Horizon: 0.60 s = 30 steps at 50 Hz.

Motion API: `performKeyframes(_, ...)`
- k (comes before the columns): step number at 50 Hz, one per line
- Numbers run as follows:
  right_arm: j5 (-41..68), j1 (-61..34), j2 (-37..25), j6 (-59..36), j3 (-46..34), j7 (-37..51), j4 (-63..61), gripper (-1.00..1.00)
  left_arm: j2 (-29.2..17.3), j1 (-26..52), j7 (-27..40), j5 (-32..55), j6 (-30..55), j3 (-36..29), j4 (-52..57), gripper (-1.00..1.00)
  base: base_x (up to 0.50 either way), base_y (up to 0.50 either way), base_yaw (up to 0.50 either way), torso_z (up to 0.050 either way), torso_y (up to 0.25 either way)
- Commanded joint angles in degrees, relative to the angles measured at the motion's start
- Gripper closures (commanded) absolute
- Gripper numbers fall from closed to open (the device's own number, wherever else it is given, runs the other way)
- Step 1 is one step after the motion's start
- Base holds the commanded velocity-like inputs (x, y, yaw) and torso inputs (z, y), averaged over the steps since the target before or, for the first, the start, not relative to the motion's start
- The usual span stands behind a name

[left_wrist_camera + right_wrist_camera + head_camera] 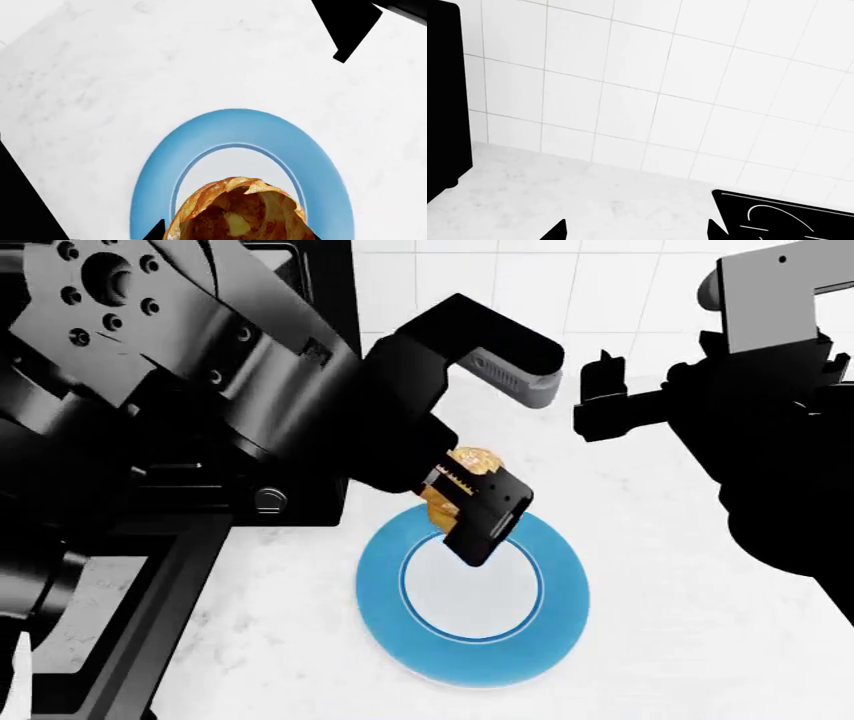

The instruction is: Pick the scone from the tray and place it on the plate on the counter.

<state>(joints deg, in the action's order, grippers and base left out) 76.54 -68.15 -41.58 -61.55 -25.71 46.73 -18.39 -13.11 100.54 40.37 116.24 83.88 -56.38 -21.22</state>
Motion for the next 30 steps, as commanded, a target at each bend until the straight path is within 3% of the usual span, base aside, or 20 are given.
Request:
performKeyframes(1, -1.1, 0.29, 0.02, 0.48, -0.66, -0.69, 0.37, -1.0, 1.01, -2.71, -4.45, -5.13, -2.3, 0.43, 0.65, 1.0, 0.0, 0.0, 0.0, 0.0, 0.0)
performKeyframes(11, -0.27, 0.09, -0.31, 0.28, -0.36, -0.14, -0.16, -1.0, 1.13, -1.03, -4.55, -2.19, -4.48, 1.37, -3.98, 1.0, 0.0, 0.0, 0.0, 0.0, 0.0)
performKeyframes(20, -1.27, 0.83, -0.43, 1.1, -0.73, -1.02, 0.12, -1.0, 1.72, -1.32, -11.32, -10.88, -6.16, -0.55, -6.87, 1.0, 0.0, 0.0, 0.0, 0.0, 0.001)
performKeyframes(30, -1.99, 1.47, -0.47, 1.95, -0.89, -1.63, 0.45, -1.0, 2.28, -5.33, -13.21, -12.84, -7.62, -2.23, -5.83, 1.0, 0.0, 0.0, 0.0, 0.0, 0.0)
